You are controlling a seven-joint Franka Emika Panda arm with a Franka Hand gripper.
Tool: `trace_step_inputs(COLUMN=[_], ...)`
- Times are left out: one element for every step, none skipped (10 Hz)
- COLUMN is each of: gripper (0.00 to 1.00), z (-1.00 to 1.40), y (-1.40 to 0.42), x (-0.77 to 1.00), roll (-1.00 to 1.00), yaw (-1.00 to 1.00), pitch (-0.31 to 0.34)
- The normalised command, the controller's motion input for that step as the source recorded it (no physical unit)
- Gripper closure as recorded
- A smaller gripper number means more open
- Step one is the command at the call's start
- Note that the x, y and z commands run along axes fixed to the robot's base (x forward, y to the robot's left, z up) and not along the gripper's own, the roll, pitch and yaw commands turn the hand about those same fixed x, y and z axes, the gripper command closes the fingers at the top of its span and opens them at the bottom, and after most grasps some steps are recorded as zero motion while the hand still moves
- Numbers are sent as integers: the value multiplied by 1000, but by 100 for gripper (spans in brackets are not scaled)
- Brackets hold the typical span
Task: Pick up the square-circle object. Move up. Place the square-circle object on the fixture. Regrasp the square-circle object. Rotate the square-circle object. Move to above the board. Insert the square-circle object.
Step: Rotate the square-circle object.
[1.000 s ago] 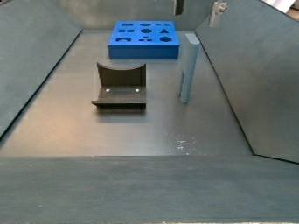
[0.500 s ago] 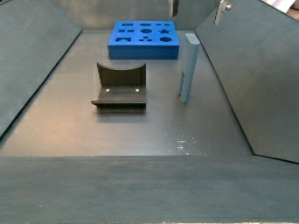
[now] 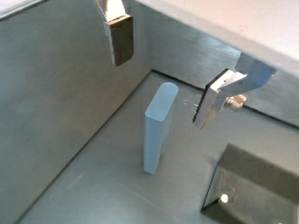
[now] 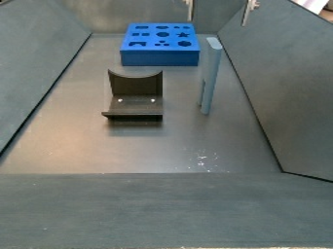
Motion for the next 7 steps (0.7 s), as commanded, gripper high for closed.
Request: trace_step_inputs(gripper=[0,0,0,0,0,0,0], z=[9,10,10,11,-1000,-1000,-1000], y=[-6,-6,-6,-5,0,3,7], x=[12,14,15,16,0,21,41], roll=[-73,-73,-72,-72,-72,-68,-56], yaw=[953,610,404,227,172,105,76], pitch=[76,74,72,71,71,47,6])
